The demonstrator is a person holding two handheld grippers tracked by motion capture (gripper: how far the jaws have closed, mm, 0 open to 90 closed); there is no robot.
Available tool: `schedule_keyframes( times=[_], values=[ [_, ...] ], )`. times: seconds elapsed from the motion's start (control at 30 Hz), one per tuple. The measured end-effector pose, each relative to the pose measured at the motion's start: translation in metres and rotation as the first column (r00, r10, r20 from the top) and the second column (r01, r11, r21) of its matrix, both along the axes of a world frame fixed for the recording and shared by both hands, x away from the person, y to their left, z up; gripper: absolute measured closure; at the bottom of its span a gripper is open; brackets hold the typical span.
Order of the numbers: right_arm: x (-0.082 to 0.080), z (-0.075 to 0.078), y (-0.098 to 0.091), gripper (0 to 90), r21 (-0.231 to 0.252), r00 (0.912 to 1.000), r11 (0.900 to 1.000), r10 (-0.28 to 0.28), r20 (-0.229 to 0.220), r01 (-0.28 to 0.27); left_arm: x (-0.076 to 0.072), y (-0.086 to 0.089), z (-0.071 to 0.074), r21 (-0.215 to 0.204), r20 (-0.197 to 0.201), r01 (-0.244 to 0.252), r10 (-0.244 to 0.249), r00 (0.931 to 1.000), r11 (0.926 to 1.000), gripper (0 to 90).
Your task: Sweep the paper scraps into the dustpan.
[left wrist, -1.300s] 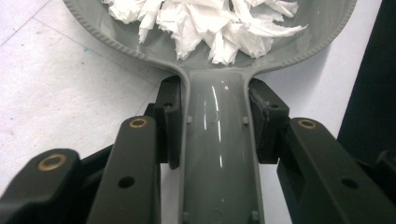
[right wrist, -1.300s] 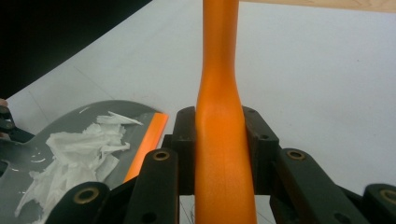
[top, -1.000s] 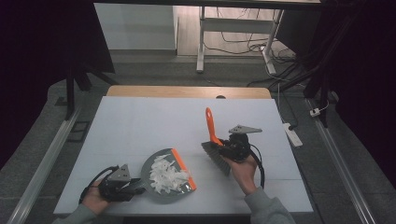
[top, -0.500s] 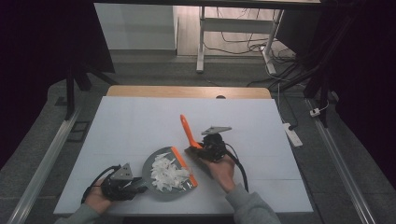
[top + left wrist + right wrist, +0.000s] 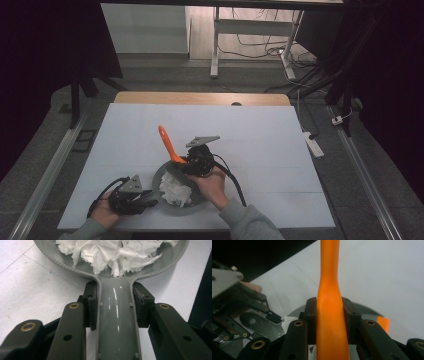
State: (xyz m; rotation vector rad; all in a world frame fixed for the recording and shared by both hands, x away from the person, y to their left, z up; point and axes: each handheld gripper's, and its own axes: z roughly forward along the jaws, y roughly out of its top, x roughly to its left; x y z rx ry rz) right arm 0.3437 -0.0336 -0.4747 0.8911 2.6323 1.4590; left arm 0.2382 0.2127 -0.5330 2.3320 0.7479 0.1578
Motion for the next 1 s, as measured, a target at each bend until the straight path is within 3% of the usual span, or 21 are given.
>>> schedule_keyframes(
  times=[0.1,0.37,0.43,0.5,0.57,0.67,0.8,0.9,1.0],
  values=[
    [0.002,0.010,-0.012,70.4,-0.007,0.9987,0.9996,-0.027,0.044,0.027,0.000,0.000,0.000,-0.001,0.001,-0.001,0.001,1.0000,1.0000,61.7],
    [0.007,0.025,-0.041,70.4,0.015,0.9908,0.9955,-0.094,0.097,0.093,0.000,0.000,0.000,-0.001,-0.001,0.000,0.000,1.0000,1.0000,61.7],
    [0.012,0.027,-0.048,70.4,-0.008,0.9836,0.9928,-0.117,0.137,0.119,0.000,0.000,0.000,0.000,-0.002,0.002,-0.002,1.0000,1.0000,61.7],
    [0.021,0.025,-0.055,70.4,-0.025,0.9795,0.9877,-0.150,0.135,0.155,0.000,0.000,0.000,0.000,-0.003,0.002,-0.002,1.0000,1.0000,61.7],
    [0.032,0.019,-0.060,70.4,-0.075,0.9721,0.9788,-0.178,0.153,0.191,0.000,0.000,0.000,0.001,-0.003,0.002,-0.002,1.0000,1.0000,61.7],
    [0.045,0.006,-0.059,70.4,-0.141,0.9684,0.9669,-0.189,0.163,0.213,0.001,0.000,0.000,0.001,-0.006,0.004,-0.004,1.0000,1.0000,61.7],
    [0.056,-0.011,-0.051,70.4,-0.207,0.9735,0.9551,-0.188,0.131,0.212,0.001,0.000,0.000,0.001,-0.010,0.004,-0.004,0.9999,1.0000,61.7],
    [0.052,-0.015,-0.039,70.4,-0.200,0.9816,0.9633,-0.161,0.102,0.179,0.001,0.000,-0.001,0.002,-0.014,0.003,-0.003,0.9999,1.0000,61.7],
    [0.039,-0.016,-0.021,70.5,-0.171,0.9946,0.9803,-0.091,0.050,0.098,0.001,0.000,0.000,-0.001,-0.012,0.001,-0.001,0.9999,1.0000,61.7]
  ],
)
